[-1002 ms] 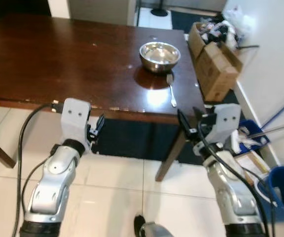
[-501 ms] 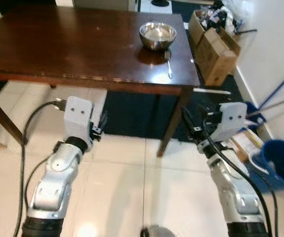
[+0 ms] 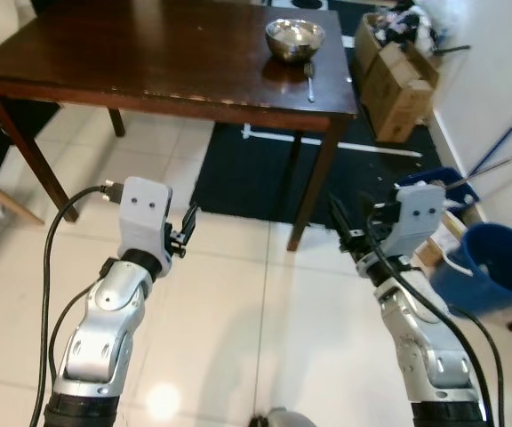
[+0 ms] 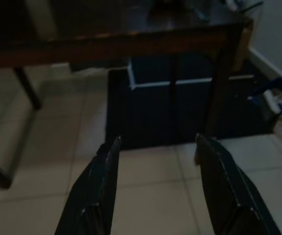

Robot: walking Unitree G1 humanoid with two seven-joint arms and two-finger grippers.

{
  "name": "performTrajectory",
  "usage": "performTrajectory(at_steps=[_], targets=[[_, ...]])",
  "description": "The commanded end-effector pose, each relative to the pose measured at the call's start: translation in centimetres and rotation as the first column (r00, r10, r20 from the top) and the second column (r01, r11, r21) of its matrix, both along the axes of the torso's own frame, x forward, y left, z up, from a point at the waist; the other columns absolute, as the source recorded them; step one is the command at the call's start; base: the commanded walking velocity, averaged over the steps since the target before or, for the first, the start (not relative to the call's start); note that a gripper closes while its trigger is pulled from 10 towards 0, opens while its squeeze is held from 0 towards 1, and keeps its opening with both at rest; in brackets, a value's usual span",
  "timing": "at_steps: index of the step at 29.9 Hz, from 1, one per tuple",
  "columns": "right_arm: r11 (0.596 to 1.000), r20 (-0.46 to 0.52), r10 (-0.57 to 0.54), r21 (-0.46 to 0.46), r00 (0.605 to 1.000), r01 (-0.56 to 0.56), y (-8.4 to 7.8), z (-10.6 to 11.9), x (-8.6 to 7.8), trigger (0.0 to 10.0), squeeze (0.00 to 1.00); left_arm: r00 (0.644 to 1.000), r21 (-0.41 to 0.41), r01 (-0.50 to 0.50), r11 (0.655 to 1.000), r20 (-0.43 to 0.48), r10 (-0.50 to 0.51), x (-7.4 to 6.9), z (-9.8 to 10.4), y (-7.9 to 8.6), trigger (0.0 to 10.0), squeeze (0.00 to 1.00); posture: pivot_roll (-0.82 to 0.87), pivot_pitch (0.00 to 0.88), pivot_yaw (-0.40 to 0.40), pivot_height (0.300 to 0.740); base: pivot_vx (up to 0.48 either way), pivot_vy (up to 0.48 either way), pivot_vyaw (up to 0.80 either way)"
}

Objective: Setting the table

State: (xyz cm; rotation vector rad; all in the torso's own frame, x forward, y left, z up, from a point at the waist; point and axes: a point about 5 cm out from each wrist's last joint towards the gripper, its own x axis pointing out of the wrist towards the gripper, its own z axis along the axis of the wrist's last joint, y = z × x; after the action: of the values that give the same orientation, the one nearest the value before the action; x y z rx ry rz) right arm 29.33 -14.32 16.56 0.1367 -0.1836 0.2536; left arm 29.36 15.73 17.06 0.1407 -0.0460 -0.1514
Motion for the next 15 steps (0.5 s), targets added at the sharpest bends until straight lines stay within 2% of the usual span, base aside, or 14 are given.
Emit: performTrajectory(at_steps=[1, 10, 15], targets=[[1.000, -0.007, 0.003, 0.003, 1.000, -0.003, -0.06, -0.10, -0.13, 10.0, 0.00, 1.000, -0.003, -0.004, 1.000, -0.015, 0.004, -0.11, -0.36, -0.04, 10.0, 0.00, -0.12, 0.045, -0.003, 0.740, -0.296, 0.000, 0.00], [1.000, -0.016, -0.001, 0.030, 1.000, 0.001, -0.15, -0.03, -0.06, 10.0, 0.00, 0.999, -0.033, 0.027, 0.999, -0.020, -0.027, -0.11, -0.19, -0.64, 10.0, 0.00, -0.12, 0.046, -0.003, 0.740, -0.033, 0.000, 0.00], [1.000, -0.016, 0.001, 0.030, 1.000, 0.000, -0.13, -0.01, -0.03, 10.0, 0.00, 1.000, -0.019, 0.011, 1.000, -0.021, -0.011, 0.07, -0.26, -0.51, 10.0, 0.00, -0.13, 0.044, -0.003, 0.740, 0.000, 0.000, 0.00]])
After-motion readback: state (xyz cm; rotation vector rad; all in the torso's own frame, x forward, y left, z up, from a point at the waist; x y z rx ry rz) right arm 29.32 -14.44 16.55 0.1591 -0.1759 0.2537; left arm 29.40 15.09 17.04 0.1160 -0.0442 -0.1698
